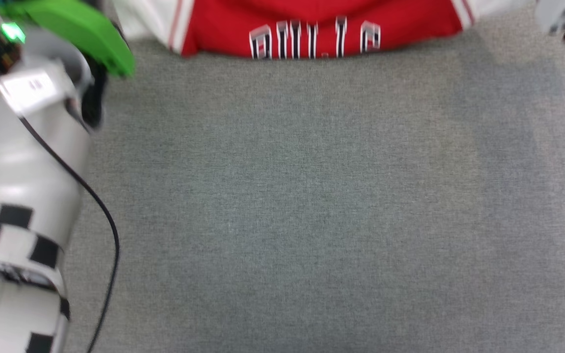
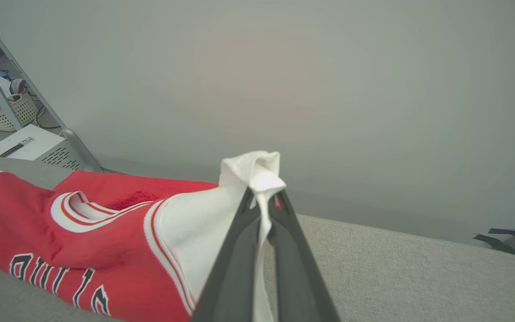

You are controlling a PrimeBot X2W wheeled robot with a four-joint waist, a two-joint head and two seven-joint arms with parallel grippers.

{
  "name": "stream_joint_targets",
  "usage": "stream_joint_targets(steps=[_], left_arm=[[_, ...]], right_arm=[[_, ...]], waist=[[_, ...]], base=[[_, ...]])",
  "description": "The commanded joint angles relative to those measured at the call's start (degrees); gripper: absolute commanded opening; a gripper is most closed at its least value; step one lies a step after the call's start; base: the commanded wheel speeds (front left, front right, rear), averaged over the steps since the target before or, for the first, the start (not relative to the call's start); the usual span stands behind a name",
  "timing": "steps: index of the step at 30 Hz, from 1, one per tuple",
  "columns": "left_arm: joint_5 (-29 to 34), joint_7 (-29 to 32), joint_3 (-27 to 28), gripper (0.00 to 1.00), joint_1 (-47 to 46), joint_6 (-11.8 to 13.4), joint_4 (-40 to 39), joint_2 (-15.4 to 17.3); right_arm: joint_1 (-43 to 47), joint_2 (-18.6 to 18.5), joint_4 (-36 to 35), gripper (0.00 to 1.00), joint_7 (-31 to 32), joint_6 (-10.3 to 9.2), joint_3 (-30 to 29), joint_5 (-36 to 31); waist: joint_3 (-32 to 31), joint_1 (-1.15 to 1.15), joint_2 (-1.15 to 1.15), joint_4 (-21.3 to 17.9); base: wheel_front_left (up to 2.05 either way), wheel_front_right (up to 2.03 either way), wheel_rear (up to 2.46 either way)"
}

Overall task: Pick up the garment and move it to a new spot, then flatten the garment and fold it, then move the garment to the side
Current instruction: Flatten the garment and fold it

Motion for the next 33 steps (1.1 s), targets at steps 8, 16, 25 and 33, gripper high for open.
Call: stream_joint_targets(steps=[8, 16, 25, 33], left_arm=[[-0.6, -0.3, 0.4, 0.0, 19.4, -0.4, -8.5, 0.6], [1.3, -0.3, 5.8, 0.0, 37.1, 1.5, -21.9, 1.5], [2.1, -0.2, 6.6, 0.0, 52.9, 5.1, -30.8, 3.1], [0.7, 1.9, 6.5, 0.0, 64.4, 9.3, -36.6, 4.2]], right_arm=[[20.9, -2.3, -7.2, 0.0, -3.4, -0.04, -1.3, 4.7], [38.4, -1.7, -14.2, 0.0, -3.3, -0.04, -8.0, 5.0], [57.3, 3.2, -24.1, 0.0, 1.8, -0.04, -16.6, 0.9], [71.0, 9.3, -31.3, 0.0, 6.0, -0.04, -24.0, -3.8]], waist=[[-8.2, -0.01, 0.0, 0.7], [-15.3, -0.01, 0.0, 0.8], [-21.0, -0.01, 0.0, 0.7], [-24.4, -0.01, 0.0, 0.6]], base=[[0.0, 0.0, 0.0], [0.0, 0.0, 0.0], [0.0, 0.0, 0.0], [0.0, 0.0, 0.0]])
